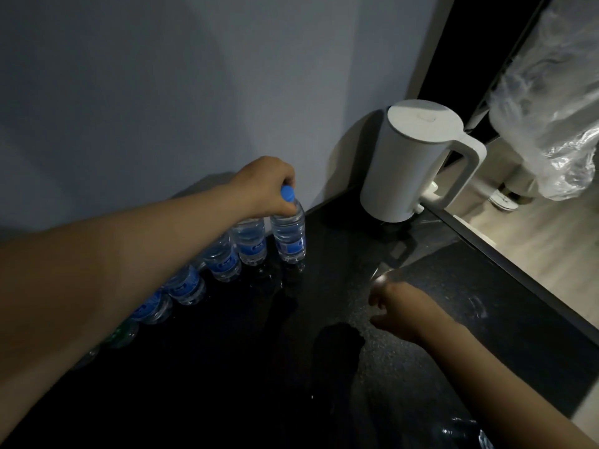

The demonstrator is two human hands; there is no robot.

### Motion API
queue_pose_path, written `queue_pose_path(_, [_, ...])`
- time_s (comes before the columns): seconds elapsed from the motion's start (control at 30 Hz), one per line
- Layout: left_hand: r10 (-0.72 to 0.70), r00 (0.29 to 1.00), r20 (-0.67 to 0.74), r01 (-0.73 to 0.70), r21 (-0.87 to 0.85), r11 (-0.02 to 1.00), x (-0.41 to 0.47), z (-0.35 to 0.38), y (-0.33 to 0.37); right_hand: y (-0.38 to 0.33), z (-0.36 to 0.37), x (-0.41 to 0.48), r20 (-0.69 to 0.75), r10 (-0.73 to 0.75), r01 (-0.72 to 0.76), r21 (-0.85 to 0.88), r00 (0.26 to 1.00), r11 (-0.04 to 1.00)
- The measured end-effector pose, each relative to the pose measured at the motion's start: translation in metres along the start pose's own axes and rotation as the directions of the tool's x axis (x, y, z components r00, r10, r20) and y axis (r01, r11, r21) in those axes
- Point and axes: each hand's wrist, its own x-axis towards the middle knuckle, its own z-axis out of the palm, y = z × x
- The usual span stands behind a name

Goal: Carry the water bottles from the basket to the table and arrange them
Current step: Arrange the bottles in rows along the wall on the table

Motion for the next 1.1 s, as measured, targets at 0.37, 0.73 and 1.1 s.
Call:
queue_pose_path(0.37, [-0.014, 0.999, -0.033, 0.012, -0.052, 0.999, 0.021, 0.006, -0.016, 0.004, 0.002, 0.011, 0.003, -0.005, 0.005, -0.005, 1.000, 1.000])
queue_pose_path(0.73, [-0.009, 1.000, 0.017, 0.010, -0.020, 1.000, 0.022, 0.007, -0.020, -0.006, 0.003, 0.021, -0.011, -0.049, 0.048, -0.010, 0.999, 0.999])
queue_pose_path(1.1, [-0.019, 0.999, -0.034, 0.023, 0.122, 0.992, 0.005, 0.003, -0.003, -0.004, -0.002, -0.008, -0.072, -0.028, 0.030, 0.023, 0.997, 0.999])
